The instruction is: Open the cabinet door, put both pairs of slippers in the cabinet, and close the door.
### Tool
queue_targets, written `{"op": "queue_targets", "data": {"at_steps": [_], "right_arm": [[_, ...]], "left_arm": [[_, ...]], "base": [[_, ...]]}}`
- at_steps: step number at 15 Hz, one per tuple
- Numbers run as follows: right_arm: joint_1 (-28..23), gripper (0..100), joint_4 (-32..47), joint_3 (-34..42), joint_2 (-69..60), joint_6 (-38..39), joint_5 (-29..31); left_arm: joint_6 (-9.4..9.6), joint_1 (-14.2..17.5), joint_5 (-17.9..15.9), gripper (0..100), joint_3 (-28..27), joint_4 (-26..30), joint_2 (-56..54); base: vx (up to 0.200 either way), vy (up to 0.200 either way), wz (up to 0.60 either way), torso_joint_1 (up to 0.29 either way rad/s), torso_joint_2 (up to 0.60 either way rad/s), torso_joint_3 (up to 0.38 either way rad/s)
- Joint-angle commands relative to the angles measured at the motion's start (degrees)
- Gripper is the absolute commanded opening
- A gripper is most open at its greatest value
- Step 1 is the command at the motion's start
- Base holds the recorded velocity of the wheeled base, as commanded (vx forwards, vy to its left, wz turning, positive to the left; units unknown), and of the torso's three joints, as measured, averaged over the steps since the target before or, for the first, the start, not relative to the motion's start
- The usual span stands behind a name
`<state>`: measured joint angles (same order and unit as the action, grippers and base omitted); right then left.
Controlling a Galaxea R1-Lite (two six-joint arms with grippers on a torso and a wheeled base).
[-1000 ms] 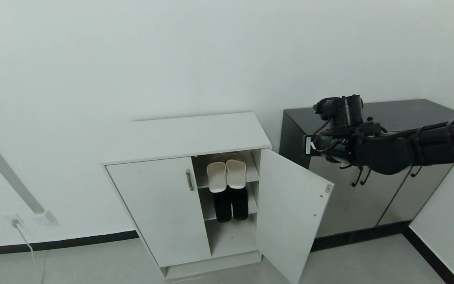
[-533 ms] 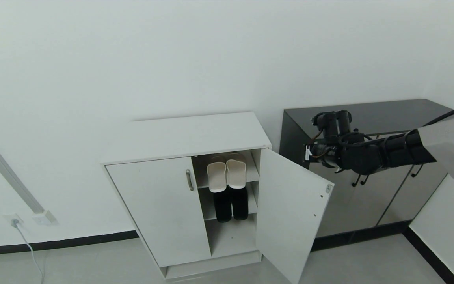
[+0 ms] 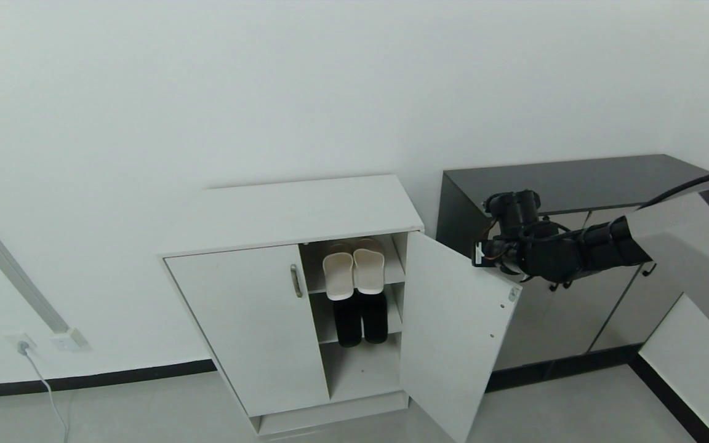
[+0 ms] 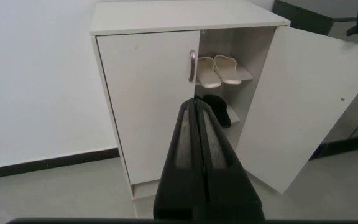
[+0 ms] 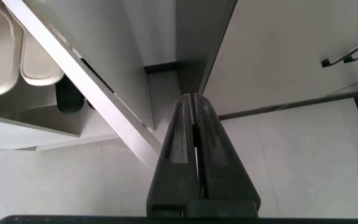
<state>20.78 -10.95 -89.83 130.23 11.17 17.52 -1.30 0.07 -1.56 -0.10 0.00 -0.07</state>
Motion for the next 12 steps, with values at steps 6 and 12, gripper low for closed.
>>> {"op": "queue_targets", "data": {"at_steps": [6, 12], "right_arm": [[0.31, 0, 0.05, 1.24, 1.08, 0.00, 0.06], [3.82, 0, -0.39, 5.63, -1.47, 0.17, 0.32]], "left_arm": [[-0.01, 0.01, -0.02, 0, 0.01, 0.00, 0.07], [-0.01, 0.01, -0.02, 0, 0.01, 0.00, 0.07]], "base": [[0.000, 0.000, 0.00, 0.000, 0.00, 0.000], [0.000, 0.000, 0.00, 0.000, 0.00, 0.000]]}}
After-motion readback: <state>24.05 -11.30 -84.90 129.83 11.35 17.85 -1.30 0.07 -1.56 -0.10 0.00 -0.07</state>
